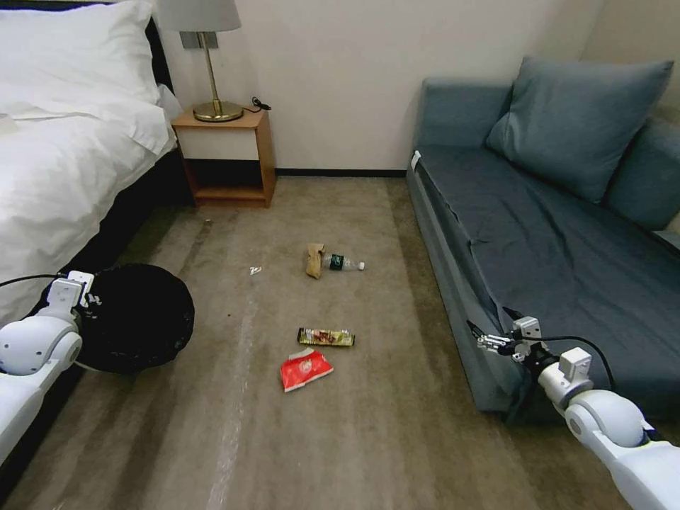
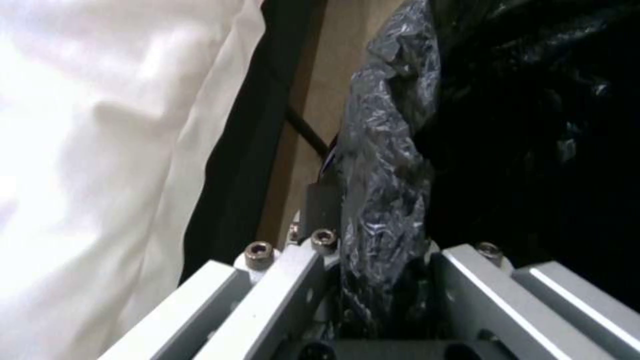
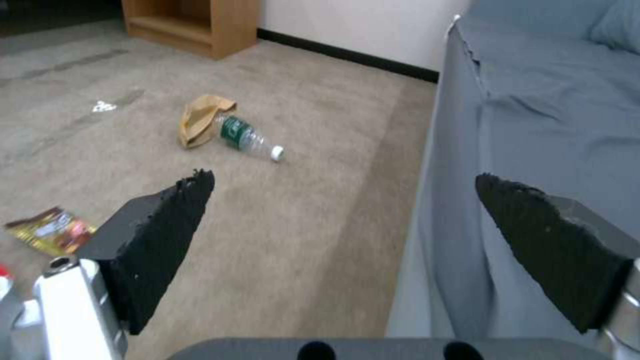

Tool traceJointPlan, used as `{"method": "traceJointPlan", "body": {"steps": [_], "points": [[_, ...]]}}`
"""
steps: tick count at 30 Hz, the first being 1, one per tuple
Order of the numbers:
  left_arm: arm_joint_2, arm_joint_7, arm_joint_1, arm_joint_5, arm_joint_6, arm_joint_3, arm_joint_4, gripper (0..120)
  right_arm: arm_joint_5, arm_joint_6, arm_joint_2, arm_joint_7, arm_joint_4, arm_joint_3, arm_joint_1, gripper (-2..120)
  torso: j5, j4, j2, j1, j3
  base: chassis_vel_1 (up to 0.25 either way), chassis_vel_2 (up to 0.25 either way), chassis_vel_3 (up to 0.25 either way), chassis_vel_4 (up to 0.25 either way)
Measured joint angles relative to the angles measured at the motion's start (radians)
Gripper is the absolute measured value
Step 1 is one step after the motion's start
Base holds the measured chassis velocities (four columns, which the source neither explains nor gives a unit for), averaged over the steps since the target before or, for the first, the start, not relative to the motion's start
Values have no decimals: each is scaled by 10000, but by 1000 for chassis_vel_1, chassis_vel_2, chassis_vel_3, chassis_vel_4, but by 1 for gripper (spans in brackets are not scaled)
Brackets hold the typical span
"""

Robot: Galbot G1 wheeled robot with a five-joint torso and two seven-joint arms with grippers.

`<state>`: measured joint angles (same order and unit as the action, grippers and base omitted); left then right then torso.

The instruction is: Pick up the trash bin, then pick up the garbage on the floor and place it into the trash bin.

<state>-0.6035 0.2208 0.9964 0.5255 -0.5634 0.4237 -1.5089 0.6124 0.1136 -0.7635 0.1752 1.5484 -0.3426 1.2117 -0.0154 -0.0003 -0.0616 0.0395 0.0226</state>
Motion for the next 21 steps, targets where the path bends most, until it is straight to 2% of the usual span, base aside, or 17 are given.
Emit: {"method": "traceJointPlan", "body": {"steps": [21], "points": [[-117, -171, -53, -114, 228, 70, 335, 1, -180, 231, -432, 14, -650, 814, -740, 100, 3, 0, 2, 0, 1, -200, 193, 200, -195]]}}
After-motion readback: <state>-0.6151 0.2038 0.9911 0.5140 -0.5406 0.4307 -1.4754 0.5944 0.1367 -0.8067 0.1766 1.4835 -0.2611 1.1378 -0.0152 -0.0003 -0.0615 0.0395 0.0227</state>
